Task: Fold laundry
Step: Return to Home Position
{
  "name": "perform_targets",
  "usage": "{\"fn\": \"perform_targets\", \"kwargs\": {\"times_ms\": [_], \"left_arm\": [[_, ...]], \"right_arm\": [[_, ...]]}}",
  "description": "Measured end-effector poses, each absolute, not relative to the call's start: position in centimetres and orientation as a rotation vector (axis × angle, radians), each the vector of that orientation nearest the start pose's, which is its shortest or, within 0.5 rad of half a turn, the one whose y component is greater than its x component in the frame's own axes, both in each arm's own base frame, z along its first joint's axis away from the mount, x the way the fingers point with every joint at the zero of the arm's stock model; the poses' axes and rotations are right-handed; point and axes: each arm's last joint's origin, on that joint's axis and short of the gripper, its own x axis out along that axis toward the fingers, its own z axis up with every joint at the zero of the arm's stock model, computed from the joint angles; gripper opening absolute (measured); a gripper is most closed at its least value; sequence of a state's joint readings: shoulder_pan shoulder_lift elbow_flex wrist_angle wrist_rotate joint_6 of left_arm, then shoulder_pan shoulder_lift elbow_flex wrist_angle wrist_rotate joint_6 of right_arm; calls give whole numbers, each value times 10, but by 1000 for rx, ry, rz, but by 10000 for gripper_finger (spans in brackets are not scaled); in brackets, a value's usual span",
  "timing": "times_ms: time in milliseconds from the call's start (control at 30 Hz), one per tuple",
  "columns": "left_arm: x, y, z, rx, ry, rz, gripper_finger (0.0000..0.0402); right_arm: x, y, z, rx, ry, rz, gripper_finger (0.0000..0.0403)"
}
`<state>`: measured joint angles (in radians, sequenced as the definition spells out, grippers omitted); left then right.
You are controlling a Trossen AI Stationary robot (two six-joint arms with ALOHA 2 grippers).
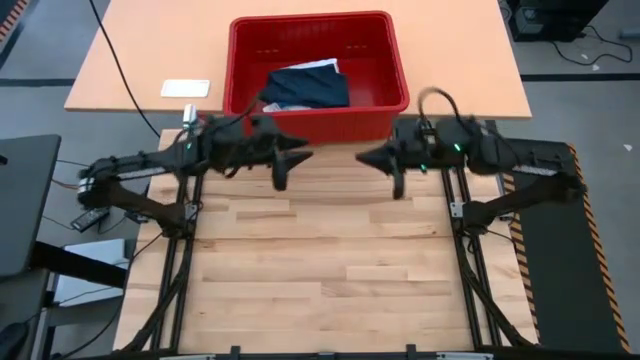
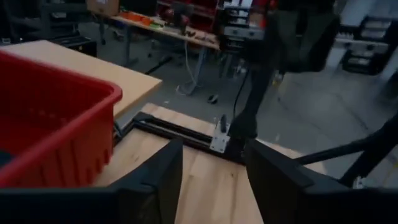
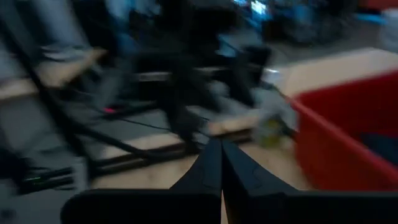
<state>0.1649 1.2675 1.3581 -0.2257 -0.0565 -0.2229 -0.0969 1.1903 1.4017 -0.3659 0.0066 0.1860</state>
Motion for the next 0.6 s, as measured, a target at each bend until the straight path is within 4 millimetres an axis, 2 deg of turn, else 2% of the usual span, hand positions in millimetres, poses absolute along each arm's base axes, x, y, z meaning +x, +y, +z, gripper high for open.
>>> {"fn": "perform_targets", "kwargs": {"times_ms": [167,333,467,600], "left_arm": [[227,37,378,-300,38,220,161],[190,25,324,-267,38,192,142],[168,20,279,-221,31,172,129],[153,16,251,-201,19,137,119]], "right_arm": [[219,-4,403,198,110,-38,3],[199,6,361,219,115,-36,2],[196,7,316,226,61,-89,2],[192,8,276,243,-6,-110,2]]}}
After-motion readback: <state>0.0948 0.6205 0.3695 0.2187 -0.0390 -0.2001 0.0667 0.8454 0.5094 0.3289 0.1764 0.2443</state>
